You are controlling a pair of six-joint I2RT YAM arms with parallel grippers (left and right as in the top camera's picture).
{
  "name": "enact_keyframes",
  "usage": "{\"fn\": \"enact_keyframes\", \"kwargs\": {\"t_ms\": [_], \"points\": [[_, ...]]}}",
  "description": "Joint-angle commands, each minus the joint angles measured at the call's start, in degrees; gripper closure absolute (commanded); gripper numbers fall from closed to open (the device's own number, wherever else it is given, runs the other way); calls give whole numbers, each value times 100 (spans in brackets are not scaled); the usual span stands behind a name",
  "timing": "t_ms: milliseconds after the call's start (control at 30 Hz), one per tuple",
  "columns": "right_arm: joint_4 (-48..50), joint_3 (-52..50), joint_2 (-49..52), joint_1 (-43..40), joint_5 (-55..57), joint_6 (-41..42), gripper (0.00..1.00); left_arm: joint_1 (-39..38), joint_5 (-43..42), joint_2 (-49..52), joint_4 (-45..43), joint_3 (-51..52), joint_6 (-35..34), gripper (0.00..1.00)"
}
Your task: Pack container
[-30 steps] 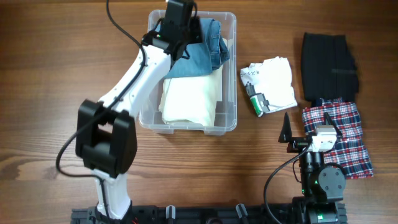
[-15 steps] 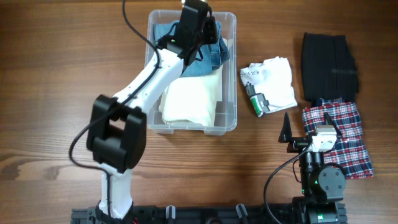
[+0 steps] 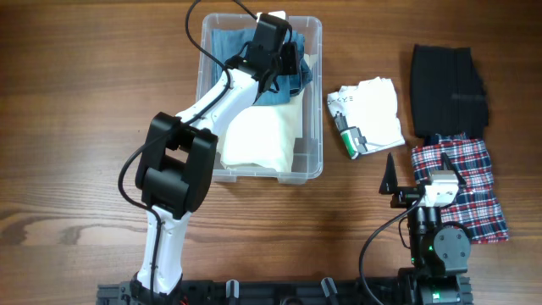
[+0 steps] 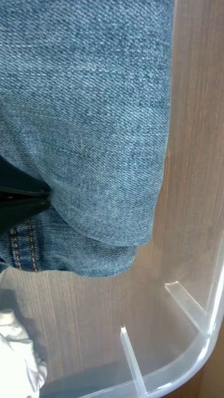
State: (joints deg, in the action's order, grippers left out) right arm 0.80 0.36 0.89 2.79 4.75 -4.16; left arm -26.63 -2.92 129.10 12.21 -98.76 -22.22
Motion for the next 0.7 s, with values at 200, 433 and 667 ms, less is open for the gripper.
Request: {"fn": "enact_keyframes", "kwargs": {"t_ms": [200,433,667], "points": [[17,-7,-24,-17,31,52,0,-57,1344,-1209,380,37,249,96],[17,-7,-24,-17,31,50,0,245,1523,-1357,546,39,216,96],[17,-7,-24,-17,31,50,0,684,1327,-1040,540,39,-122,96]]}}
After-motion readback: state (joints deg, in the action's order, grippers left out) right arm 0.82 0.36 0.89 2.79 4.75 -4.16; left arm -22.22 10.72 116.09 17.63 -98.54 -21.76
